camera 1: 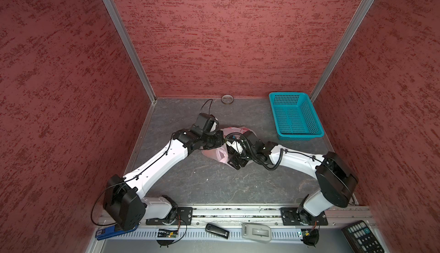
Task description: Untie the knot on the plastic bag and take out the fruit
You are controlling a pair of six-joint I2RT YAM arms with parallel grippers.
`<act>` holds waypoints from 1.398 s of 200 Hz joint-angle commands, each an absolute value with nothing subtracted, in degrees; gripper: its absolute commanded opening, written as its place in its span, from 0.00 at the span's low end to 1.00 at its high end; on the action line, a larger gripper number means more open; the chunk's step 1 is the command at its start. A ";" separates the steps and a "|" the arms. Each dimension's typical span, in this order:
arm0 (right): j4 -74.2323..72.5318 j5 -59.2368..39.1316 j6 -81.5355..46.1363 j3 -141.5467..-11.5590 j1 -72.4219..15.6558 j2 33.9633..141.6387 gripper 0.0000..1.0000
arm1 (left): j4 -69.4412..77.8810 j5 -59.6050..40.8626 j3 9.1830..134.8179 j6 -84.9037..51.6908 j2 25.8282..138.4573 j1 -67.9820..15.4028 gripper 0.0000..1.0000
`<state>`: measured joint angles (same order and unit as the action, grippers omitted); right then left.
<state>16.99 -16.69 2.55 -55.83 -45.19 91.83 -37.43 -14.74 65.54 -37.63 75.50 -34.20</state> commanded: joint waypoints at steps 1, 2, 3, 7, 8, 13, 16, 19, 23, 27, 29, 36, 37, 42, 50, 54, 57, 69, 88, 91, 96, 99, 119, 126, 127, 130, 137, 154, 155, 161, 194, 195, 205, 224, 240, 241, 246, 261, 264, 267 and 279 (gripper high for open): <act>18.67 -21.97 5.73 -56.79 -45.66 93.17 0.90 | -32.65 -15.40 64.65 -36.14 73.46 -34.65 0.00; 18.69 -22.15 5.76 -56.83 -45.68 93.25 0.90 | -32.54 -15.39 64.67 -36.05 73.38 -34.68 0.00; 18.71 -22.41 5.78 -56.85 -45.69 93.34 0.90 | -32.44 -15.43 64.63 -35.95 73.30 -34.74 0.00; 18.69 -23.26 5.73 -57.10 -45.61 93.89 0.90 | -32.09 -15.57 64.56 -35.60 73.10 -34.84 0.00; 18.70 -23.54 5.68 -57.16 -45.61 94.01 0.90 | -32.04 -15.60 64.58 -35.46 73.07 -34.82 0.00; 18.79 -24.73 5.31 -57.66 -45.62 94.92 0.90 | -31.83 -15.74 64.43 -34.92 72.72 -35.01 0.00; 18.81 -25.44 5.07 -58.12 -45.64 95.45 0.90 | -31.84 -15.71 64.42 -34.58 72.57 -35.18 0.00; 18.90 -26.11 4.87 -58.47 -45.62 96.15 0.90 | -31.81 -15.65 64.41 -34.42 72.37 -35.35 0.00; 19.08 -26.92 4.62 -59.11 -45.57 97.09 0.90 | -31.62 -15.67 64.27 -34.05 72.05 -35.53 0.00; 19.21 -27.58 4.39 -59.86 -45.60 98.18 0.90 | -31.33 -15.90 64.03 -33.58 71.79 -35.67 0.00; 19.30 -27.79 4.28 -60.27 -45.57 98.75 0.90 | -31.21 -16.02 64.00 -33.42 71.63 -35.75 0.00; 19.10 -27.95 3.33 -61.45 -45.46 100.30 0.90 | -31.19 -16.38 63.73 -32.78 71.37 -35.94 0.00; 18.96 -27.99 3.16 -61.57 -45.41 100.51 0.90 | -31.24 -16.45 63.72 -32.70 71.37 -35.94 0.00; 17.83 -28.37 1.79 -61.95 -45.00 101.16 0.90 | -31.49 -16.98 63.73 -32.16 71.37 -36.03 0.00; 15.55 -27.99 -0.62 -62.50 -44.30 101.77 0.90 | -32.45 -17.94 63.91 -31.08 71.61 -36.25 0.00; 14.69 -27.20 -2.02 -63.00 -43.83 101.97 0.91 | -33.17 -18.29 64.02 -30.58 71.78 -36.45 0.00; 14.12 -26.60 -3.04 -63.41 -43.48 102.17 0.92 | -33.81 -18.32 64.13 -30.17 71.87 -36.52 0.00; 13.08 -23.78 -6.48 -65.58 -42.14 103.18 0.93 | -35.72 -18.18 64.11 -29.05 71.69 -37.61 0.00; 11.80 -17.45 -11.49 -67.99 -39.53 103.47 0.95 | -38.78 -17.14 63.26 -28.08 71.03 -38.47 0.00; 11.68 -16.02 -12.60 -68.22 -39.09 103.39 0.95 | -39.25 -16.92 63.11 -27.89 70.87 -38.64 0.00; 11.84 -14.25 -14.11 -68.57 -38.14 103.19 0.96 | -40.02 -16.54 62.77 -27.58 70.65 -38.79 0.00; 12.03 -13.32 -14.95 -68.74 -37.53 103.14 0.96 | -40.41 -16.11 62.49 -27.45 70.52 -38.90 0.00; 16.84 -4.23 -19.55 -70.04 -33.57 102.75 0.97 | -43.06 -12.84 61.12 -26.93 69.54 -39.52 0.00; 18.98 -1.04 -20.18 -69.98 -32.25 102.51 0.97 | -43.57 -11.76 60.89 -26.80 69.20 -39.75 0.00; 19.24 -0.52 -20.24 -69.93 -32.08 102.41 0.97 | -43.62 -11.68 60.90 -26.80 69.14 -39.83 0.00; 20.07 0.93 -20.30 -69.81 -31.53 102.22 0.98 | -43.87 -10.93 60.82 -26.81 69.02 -40.00 0.00; 21.82 3.95 -20.11 -69.26 -30.32 101.61 0.98 | -44.29 -9.49 60.61 -27.05 68.84 -40.39 0.00; 24.78 10.12 -18.87 -67.31 -27.47 99.73 0.98 | -44.45 -6.70 60.60 -28.14 68.98 -41.27 0.00; 24.92 10.33 -18.84 -67.18 -27.22 99.57 0.98 | -44.42 -6.56 60.67 -28.26 69.03 -41.29 0.00; 25.62 11.59 -18.53 -66.47 -26.13 98.83 0.98 | -44.23 -5.92 60.71 -28.71 69.28 -41.70 0.00; 25.50 5.31 -16.45 -63.24 -23.28 94.59 0.98 | -43.59 -3.79 63.52 -30.08 72.03 -43.32 0.00; 25.40 4.72 -16.27 -63.13 -23.29 94.49 0.98 | -43.59 -3.78 63.71 -30.07 72.14 -43.37 0.00; 24.30 -1.62 -15.00 -62.34 -23.79 93.44 0.98 | -43.42 -4.37 65.11 -29.84 72.90 -43.35 0.00; 25.91 -7.90 -14.37 -63.65 -26.56 93.29 0.98 | -43.37 -5.49 67.45 -29.27 74.26 -43.38 0.00; 26.23 -10.96 -15.37 -64.97 -28.80 93.78 0.98 | -43.85 -5.62 69.10 -29.46 75.38 -43.11 0.00; 26.21 -11.11 -15.46 -65.01 -28.90 93.83 0.98 | -43.85 -5.67 69.18 -29.45 75.48 -43.13 0.00; 26.04 -11.68 -15.97 -65.29 -29.43 94.09 0.98 | -43.74 -5.91 69.35 -29.57 75.80 -42.97 0.00; 25.02 -11.46 -17.20 -65.36 -30.79 94.80 0.98 | -42.88 -6.22 69.70 -30.50 76.37 -42.50 0.00; 24.76 -11.24 -17.46 -65.29 -31.03 94.94 0.98 | -42.63 -6.24 69.70 -30.83 76.57 -42.29 0.00; 24.52 -11.03 -17.60 -65.09 -31.22 95.06 0.98 | -42.37 -6.27 69.70 -31.22 76.70 -42.05 0.00; 23.47 -10.07 -17.88 -63.79 -31.68 94.76 0.98 | -41.62 -6.53 69.45 -33.29 77.00 -40.72 0.00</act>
<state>24.91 -8.73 -16.03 -63.83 -30.65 94.52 -42.59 -6.20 68.71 -30.26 75.99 -42.59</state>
